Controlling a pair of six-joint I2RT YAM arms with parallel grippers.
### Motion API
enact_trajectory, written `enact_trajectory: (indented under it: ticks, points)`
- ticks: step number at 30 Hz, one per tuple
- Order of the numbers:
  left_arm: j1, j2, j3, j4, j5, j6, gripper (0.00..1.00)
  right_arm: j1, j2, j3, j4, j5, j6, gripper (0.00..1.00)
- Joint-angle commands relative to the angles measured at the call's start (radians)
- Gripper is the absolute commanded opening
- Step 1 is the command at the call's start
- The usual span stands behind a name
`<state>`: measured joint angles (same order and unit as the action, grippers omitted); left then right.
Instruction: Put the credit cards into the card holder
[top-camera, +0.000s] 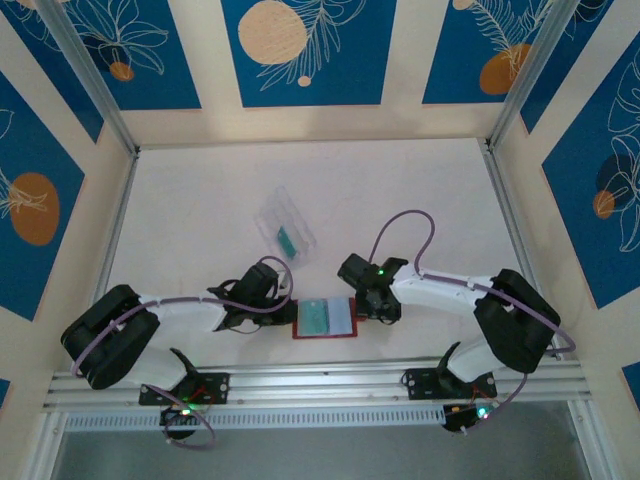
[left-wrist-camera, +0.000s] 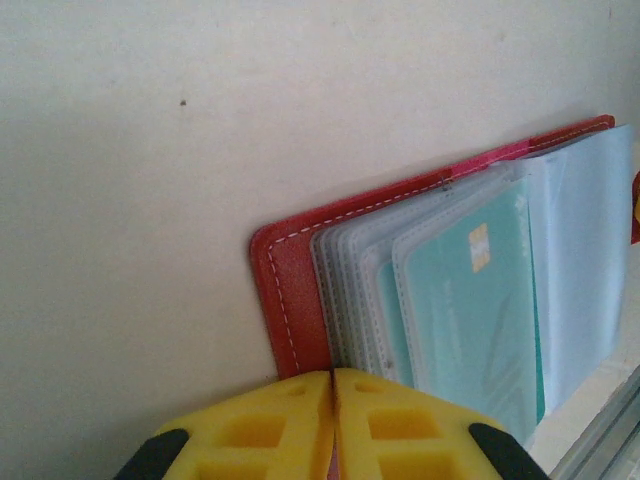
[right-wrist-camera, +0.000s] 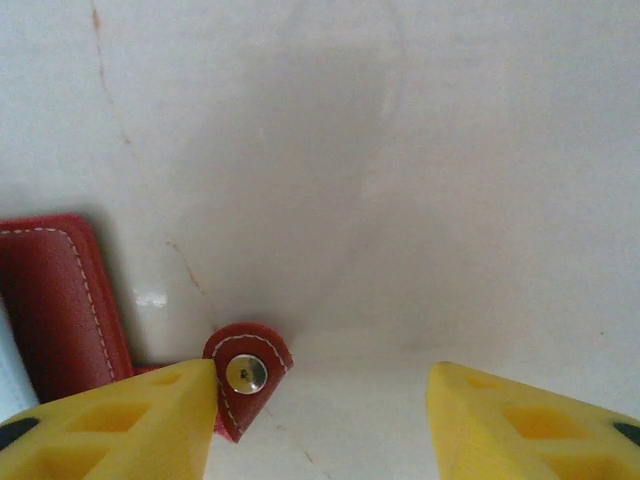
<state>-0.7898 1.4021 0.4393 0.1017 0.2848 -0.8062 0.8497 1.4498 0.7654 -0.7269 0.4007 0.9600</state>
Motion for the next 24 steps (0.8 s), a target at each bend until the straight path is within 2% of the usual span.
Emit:
enact_trajectory:
  ticks: [1,6,12,15,20,24]
  points:
    - [-0.015,0.054,-0.047,-0.077,-0.050,-0.008,0.12,-0.005,-0.033,-0.040,-0.020,-0.008,0.051,0.58]
    - [-0.014,0.063,-0.044,-0.071,-0.049,-0.007,0.12,0.008,-0.016,-0.060,0.034,-0.054,0.065,0.56]
    - [-0.014,0.061,-0.047,-0.071,-0.048,-0.008,0.12,0.018,-0.017,-0.064,0.058,-0.088,0.082,0.46]
    - [-0.014,0.062,-0.047,-0.071,-0.050,-0.007,0.12,0.031,-0.027,-0.070,0.087,-0.110,0.084,0.45]
    - [-0.014,0.088,-0.047,-0.047,-0.042,-0.008,0.12,0.037,0.037,-0.057,0.095,-0.110,0.081,0.45]
    - [-0.015,0.086,-0.052,-0.047,-0.042,-0.009,0.12,0.036,0.013,-0.046,0.053,-0.051,0.094,0.38]
